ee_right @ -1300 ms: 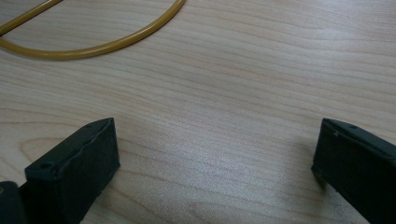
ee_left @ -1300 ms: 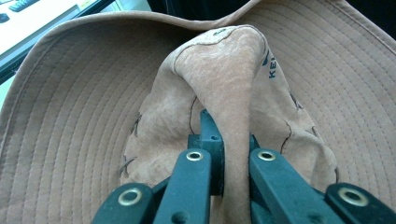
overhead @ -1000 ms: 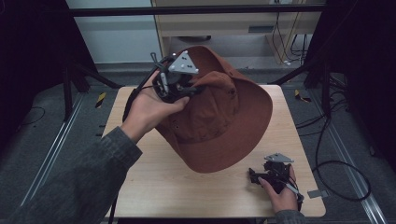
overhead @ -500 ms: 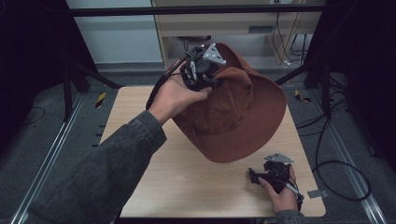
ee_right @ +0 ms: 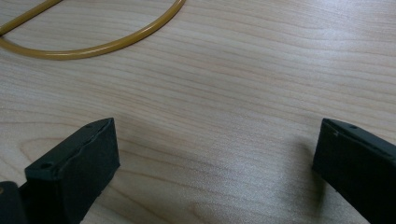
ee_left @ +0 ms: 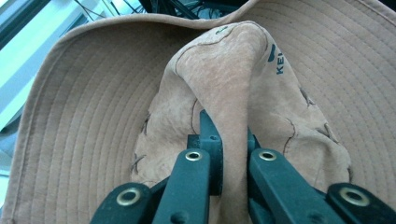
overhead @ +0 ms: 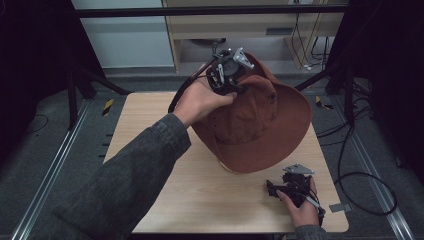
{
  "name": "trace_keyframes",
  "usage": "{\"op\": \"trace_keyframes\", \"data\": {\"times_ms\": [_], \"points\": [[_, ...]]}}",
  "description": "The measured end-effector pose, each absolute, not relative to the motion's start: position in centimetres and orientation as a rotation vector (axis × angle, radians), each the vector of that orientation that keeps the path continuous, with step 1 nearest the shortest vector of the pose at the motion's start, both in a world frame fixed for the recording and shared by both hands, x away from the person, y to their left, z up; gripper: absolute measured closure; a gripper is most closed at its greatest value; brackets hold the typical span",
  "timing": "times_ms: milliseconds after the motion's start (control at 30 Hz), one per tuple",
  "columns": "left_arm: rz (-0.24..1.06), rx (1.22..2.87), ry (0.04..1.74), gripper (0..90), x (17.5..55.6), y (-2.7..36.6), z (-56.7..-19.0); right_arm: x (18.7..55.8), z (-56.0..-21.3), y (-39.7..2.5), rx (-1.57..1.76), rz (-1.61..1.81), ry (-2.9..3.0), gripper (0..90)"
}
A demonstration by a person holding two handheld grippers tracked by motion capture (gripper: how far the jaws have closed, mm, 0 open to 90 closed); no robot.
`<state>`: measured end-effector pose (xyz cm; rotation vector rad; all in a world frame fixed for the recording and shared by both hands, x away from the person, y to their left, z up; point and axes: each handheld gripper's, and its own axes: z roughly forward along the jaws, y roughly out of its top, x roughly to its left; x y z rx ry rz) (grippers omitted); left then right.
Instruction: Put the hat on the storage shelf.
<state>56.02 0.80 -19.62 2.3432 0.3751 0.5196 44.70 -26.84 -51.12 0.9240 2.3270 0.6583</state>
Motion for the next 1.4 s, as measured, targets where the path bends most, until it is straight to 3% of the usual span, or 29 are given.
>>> {"op": "trace_keyframes", "data": {"times_ms": [533,867,1400], "points": [[0.452,2.419,0.387,83.6,57.7,-0.8,-21.9,44.7,-51.1,-26.8,0.928,0.656,2.327,0.5],[0.482,2.393,0.420,64.6,57.5,-0.6,-22.3,44.7,-51.1,-26.8,0.924,0.657,2.323,0.4],[0.512,2.365,0.433,42.9,57.0,0.2,-21.9,44.7,-51.1,-26.8,0.923,0.657,2.323,0.4]]}}
